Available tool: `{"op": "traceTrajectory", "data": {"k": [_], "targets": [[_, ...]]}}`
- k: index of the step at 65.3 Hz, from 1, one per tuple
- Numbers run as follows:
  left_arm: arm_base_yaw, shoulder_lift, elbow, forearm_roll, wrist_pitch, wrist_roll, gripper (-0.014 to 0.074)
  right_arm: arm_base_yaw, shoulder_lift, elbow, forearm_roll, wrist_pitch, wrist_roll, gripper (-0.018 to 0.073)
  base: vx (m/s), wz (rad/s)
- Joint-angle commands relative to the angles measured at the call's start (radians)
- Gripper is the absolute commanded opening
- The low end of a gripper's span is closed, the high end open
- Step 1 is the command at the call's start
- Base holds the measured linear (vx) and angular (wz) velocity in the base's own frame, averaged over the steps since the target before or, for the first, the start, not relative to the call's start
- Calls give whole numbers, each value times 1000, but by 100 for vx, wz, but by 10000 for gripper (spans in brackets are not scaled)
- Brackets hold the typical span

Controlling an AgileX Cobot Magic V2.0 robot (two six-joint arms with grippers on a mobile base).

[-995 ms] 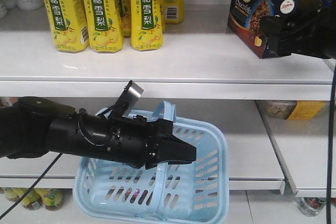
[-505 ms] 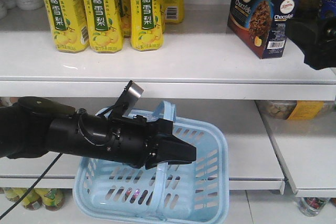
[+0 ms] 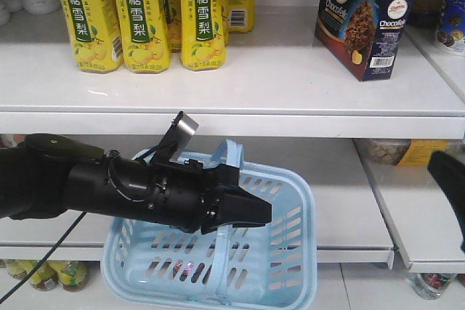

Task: Left arm holds basket, right arm returns cookies
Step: 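Withdraw the open right gripper from the shelf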

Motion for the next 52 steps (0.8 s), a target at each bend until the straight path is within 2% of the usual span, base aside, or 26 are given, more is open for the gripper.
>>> {"op": "traceTrajectory", "data": {"k": [1, 22, 41, 46, 52], "targets": [[11, -42, -31, -87, -35, 21, -6, -6, -116, 68, 0, -72, 4, 582, 0, 0], [11, -42, -31, -87, -35, 21, -6, -6, -427, 276, 6, -64, 52, 582, 0, 0], [11, -42, -31, -87, -35, 21, -6, -6, -437, 368, -2, -114, 49, 578, 0, 0], [11, -42, -31, -87, -35, 21, -6, -6, -437, 368, -3, -123, 49, 554, 0, 0], [11, -42, -31, -87, -35, 21, -6, -6, -437, 368, -3, -115, 49, 480, 0, 0]]}}
